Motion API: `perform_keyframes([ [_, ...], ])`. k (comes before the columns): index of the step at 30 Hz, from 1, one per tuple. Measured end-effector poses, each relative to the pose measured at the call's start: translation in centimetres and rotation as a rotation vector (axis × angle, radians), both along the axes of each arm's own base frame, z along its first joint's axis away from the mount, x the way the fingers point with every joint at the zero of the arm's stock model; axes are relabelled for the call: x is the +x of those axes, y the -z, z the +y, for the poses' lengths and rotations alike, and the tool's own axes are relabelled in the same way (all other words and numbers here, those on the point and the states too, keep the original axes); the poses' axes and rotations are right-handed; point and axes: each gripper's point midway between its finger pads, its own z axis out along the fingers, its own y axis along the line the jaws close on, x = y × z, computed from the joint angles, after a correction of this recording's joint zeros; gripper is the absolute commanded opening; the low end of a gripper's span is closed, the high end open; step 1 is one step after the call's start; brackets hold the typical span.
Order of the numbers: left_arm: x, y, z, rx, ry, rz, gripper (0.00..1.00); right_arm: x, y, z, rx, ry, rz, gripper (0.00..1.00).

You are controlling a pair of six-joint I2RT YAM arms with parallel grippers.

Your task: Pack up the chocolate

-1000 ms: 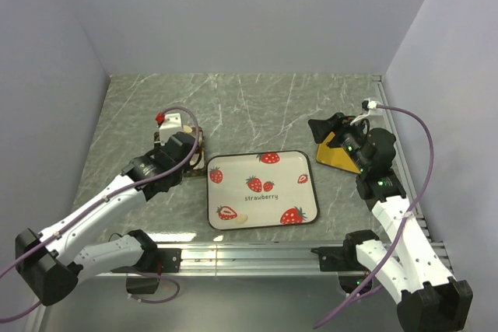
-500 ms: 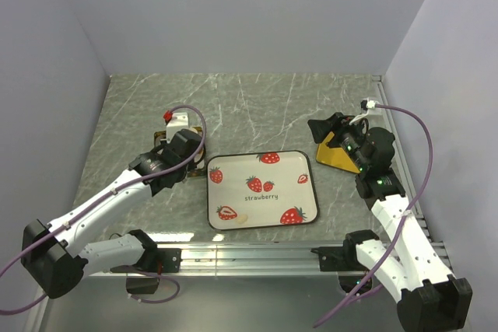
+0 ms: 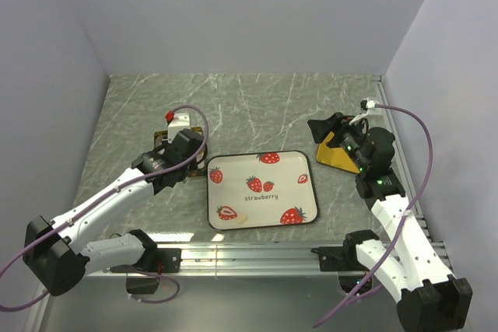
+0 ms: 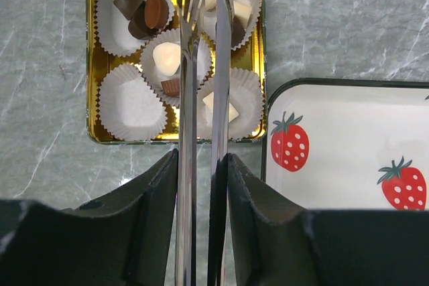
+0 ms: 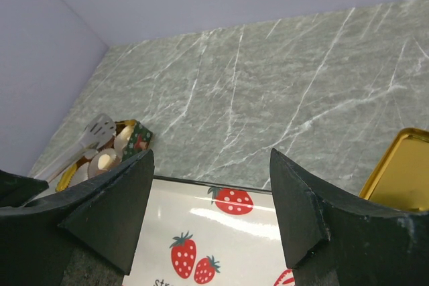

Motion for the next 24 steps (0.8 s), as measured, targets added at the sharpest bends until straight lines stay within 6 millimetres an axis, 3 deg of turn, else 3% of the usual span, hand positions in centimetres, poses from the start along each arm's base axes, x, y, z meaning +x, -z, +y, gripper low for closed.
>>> perform_keyframes([
  [12,0.8,-2.2,0.8,-0.076,-0.013,-0.075,0.38,0.1,0.1,0.0,-0.001,-0.001,0.004,0.76],
  [16,1.8,-3.0,3.2,-0.097,-0.089,-0.122,0.37,0.1,0.2,0.0,-0.001,0.0,0.007,0.76],
  [24,2.9,-3.7,10.1,-0.123,-0.304,-0.23,0.39,0.1,0.2,0.0,-0.005,0.0,0.006,0.76],
])
